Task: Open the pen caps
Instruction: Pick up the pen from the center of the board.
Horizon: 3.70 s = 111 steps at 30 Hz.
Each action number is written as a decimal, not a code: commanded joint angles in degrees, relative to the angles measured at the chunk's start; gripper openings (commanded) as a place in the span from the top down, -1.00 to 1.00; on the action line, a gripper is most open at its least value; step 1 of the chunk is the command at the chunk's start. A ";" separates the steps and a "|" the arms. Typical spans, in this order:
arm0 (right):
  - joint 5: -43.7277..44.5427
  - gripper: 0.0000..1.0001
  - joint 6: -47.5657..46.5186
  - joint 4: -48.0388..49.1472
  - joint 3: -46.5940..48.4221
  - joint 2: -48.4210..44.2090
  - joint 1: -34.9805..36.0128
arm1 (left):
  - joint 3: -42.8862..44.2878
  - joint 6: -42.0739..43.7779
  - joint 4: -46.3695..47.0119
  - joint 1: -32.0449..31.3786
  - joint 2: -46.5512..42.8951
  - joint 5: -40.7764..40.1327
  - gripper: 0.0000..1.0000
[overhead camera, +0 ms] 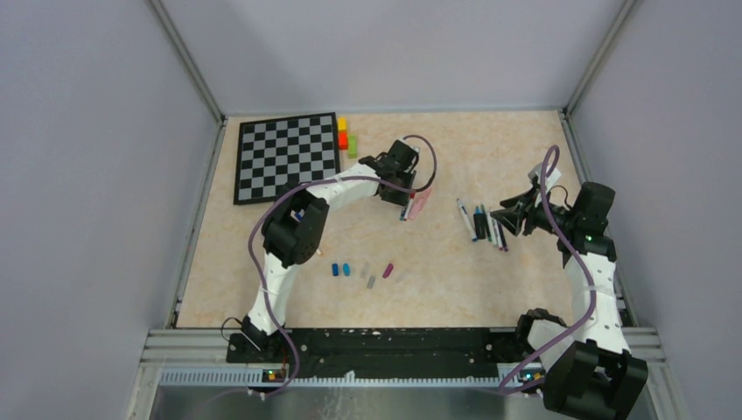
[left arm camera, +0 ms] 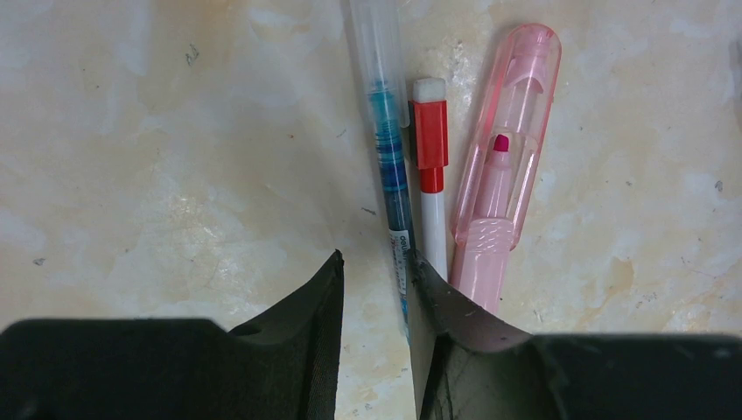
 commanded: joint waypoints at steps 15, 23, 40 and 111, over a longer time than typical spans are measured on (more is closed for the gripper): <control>-1.24 0.14 -0.78 1.86 -0.18 -0.86 -0.77 | 1.35 1.91 -2.23 0.25 0.44 1.10 0.31; -1.20 0.14 -0.91 1.83 -0.14 -0.97 -0.82 | 1.16 1.70 -1.50 0.26 0.41 4.09 0.30; -1.16 0.14 -1.09 1.67 -0.14 -0.97 -0.83 | 0.91 1.70 -2.20 0.29 0.79 5.30 0.23; -16.45 0.08 13.77 13.69 -4.82 -1.22 0.18 | -56.58 -23.33 68.89 -1.32 -42.26 27.73 1.00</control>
